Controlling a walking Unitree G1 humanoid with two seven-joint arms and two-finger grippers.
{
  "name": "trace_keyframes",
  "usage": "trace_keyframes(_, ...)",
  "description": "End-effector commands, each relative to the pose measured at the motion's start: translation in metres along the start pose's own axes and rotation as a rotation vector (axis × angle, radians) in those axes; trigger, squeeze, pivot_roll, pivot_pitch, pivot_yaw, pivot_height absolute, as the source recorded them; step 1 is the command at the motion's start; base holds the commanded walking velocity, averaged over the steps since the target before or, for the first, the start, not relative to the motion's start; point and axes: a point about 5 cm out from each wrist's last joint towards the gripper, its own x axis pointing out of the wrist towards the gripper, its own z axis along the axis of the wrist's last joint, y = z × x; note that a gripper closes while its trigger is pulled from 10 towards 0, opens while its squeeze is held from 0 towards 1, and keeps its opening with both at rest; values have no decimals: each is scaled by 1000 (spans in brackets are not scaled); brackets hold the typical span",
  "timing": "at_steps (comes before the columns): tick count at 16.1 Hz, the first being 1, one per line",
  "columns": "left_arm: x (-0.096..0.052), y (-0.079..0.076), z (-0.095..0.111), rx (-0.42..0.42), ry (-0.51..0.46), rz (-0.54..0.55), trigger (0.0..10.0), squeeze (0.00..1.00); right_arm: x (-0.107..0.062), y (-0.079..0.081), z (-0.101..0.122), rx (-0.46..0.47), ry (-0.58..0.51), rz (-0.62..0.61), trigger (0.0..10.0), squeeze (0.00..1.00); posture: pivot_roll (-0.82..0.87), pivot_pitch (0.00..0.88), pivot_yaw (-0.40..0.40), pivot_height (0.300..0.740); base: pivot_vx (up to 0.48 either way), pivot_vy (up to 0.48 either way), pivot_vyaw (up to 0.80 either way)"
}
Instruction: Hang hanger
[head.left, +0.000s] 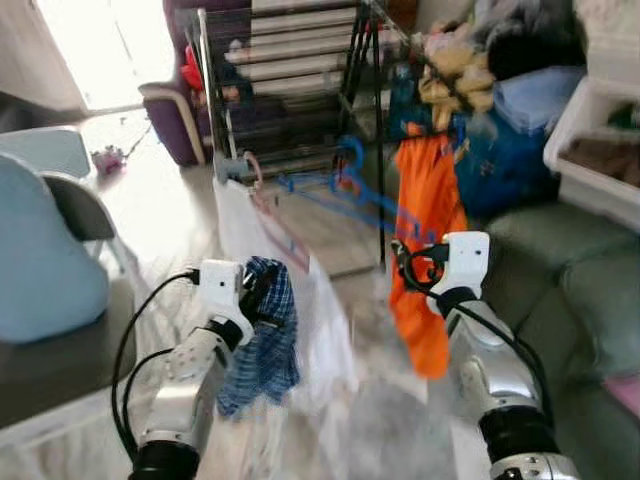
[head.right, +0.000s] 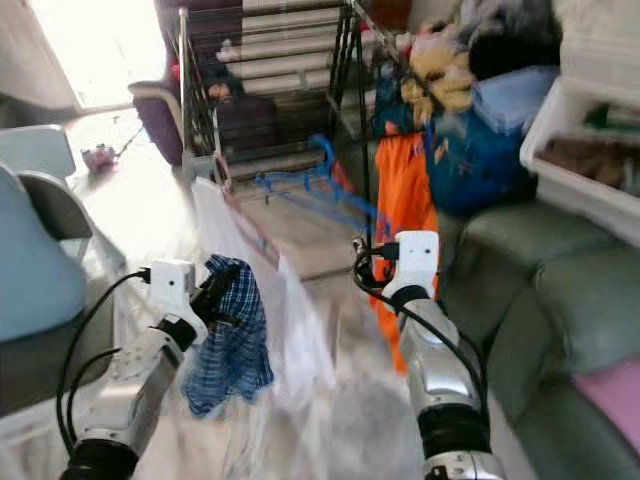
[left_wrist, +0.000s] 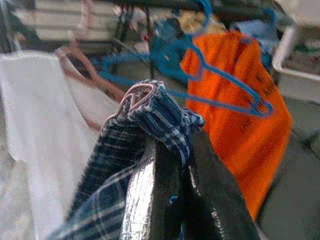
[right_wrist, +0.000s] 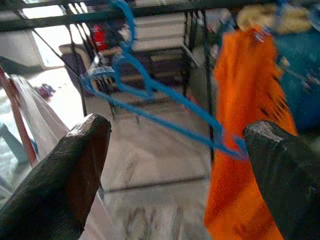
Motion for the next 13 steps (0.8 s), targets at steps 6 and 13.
trace_keyframes(6, -5, 12, -1, -4, 28, 32, 10000, 0, 3, 13, 1, -10, 5, 46, 10000, 0, -92, 0, 27, 740, 327, 349, 0)
trace_keyframes(13, -4, 8, -4, 24, 55, 18, 10000, 0, 3, 11, -1, -24, 18, 40, 10000, 0, -96, 0, 30, 740, 34, 307, 0)
